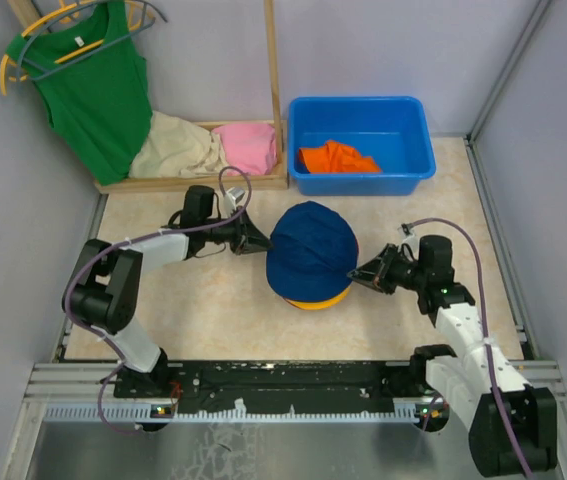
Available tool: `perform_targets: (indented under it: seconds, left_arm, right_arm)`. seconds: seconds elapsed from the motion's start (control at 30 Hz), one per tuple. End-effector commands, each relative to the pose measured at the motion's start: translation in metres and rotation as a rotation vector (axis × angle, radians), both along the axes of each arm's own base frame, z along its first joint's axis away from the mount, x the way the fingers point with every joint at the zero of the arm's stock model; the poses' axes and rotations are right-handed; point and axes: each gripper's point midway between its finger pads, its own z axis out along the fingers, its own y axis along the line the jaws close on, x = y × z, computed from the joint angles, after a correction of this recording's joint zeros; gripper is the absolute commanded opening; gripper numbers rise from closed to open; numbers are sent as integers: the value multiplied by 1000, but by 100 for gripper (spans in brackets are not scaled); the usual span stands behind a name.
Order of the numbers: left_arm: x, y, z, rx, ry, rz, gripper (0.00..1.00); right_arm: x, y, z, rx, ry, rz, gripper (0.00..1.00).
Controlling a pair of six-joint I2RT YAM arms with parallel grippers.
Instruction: Stack the hats
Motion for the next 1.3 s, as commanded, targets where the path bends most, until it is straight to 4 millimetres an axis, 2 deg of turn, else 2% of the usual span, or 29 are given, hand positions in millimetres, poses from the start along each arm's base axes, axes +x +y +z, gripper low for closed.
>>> perform_targets:
  seconds: [0.0, 0.13, 0.23, 0.3, 0.4, 0.5, 0.6, 0.7, 0.87, 0.97, 1.13, 1.27]
  left_arm:
    - [23, 4, -15, 111, -31, 6, 0]
    - [40, 5, -13, 124, -42, 9, 4]
    - [41, 7, -8, 136, -57, 15, 14]
    - [38, 11, -4, 145, -69, 30, 26]
    - [31, 22, 1, 154, -73, 71, 37]
    - [27, 39, 9, 150, -79, 128, 46]
    - [24, 59, 26, 131, -99, 192, 50]
    - [12, 73, 39, 118, -98, 236, 52]
    - [-29, 75, 55, 41, -42, 287, 57]
    - [-50, 76, 62, -11, -6, 340, 60]
    - [-70, 66, 76, -86, 26, 408, 60]
    - [-79, 55, 78, -119, 81, 461, 61]
  right_arm:
    - [-11, 5, -2, -30, 9, -2, 0]
    - [-19, 6, -8, -29, 28, -7, 4]
    - [-22, 5, -7, -35, 23, -8, 7]
    - [-22, 4, -5, -37, 15, -11, 16]
    - [-21, 2, -2, -47, 4, -26, 31]
    - [-19, 0, -1, -58, -5, -36, 36]
    - [-16, -1, -2, -71, -8, -44, 37]
    - [-12, -5, -7, -95, 0, -58, 41]
    - [-4, -21, -18, -112, 22, -115, 44]
    - [2, -25, -18, -115, 19, -137, 55]
    - [11, -28, -10, -93, 8, -173, 68]
    - [22, -32, -2, -88, -3, -198, 70]
